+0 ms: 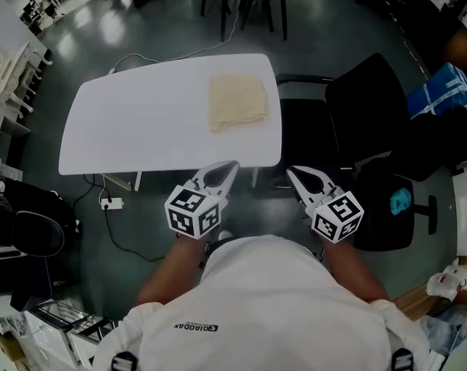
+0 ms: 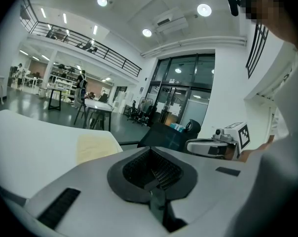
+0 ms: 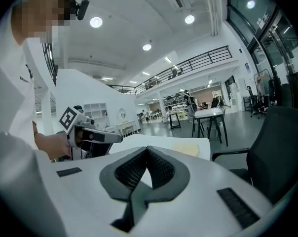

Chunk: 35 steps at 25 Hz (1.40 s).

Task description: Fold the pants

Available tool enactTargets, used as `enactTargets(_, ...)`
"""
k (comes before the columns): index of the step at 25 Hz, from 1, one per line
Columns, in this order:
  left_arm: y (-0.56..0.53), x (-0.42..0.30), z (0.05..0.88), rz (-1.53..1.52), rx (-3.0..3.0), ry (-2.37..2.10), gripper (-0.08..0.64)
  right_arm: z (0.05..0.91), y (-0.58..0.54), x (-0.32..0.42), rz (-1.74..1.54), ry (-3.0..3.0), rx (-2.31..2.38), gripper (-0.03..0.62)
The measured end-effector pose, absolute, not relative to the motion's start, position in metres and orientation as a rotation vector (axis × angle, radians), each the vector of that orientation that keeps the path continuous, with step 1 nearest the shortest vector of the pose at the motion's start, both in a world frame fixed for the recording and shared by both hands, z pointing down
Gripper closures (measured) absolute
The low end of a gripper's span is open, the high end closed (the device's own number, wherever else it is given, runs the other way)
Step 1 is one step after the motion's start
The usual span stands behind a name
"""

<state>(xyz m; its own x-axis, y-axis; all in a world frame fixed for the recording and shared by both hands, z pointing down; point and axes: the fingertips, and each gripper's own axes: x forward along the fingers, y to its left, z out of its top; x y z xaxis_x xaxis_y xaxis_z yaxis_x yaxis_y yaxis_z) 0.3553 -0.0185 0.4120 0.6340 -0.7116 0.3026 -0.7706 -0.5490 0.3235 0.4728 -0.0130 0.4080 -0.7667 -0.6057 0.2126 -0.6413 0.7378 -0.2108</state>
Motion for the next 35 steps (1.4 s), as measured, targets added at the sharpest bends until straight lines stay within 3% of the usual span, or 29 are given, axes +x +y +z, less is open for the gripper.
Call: enactTargets(35, 0.004, 0.395, 0.420, 0.327, 2.431, -1.221, 0.532, 0.425, 0.011, 0.506, 0.470, -2.826, 0.974, 0.574)
